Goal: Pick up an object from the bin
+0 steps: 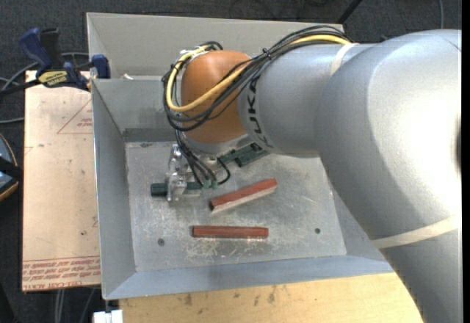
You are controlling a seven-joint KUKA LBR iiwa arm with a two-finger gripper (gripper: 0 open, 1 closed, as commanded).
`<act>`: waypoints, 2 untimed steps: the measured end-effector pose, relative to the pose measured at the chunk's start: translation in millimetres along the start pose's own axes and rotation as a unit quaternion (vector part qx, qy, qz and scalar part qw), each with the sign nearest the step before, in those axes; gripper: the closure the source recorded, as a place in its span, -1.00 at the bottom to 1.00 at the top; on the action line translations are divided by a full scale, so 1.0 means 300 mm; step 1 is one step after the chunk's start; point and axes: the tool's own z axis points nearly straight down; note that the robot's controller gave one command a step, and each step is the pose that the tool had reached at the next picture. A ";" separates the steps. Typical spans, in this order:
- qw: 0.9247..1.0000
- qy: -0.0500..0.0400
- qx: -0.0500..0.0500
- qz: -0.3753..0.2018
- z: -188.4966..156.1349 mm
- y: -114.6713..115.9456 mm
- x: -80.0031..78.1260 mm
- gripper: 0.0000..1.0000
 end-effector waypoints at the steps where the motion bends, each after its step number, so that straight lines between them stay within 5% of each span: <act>1: 1.000 0.000 0.000 0.000 0.000 0.000 0.000 1.00; 2: 1.000 0.003 0.002 -0.010 -0.424 -0.055 0.084 1.00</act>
Offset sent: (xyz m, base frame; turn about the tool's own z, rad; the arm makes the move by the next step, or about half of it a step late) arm -0.0266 -0.0185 0.1268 -0.0204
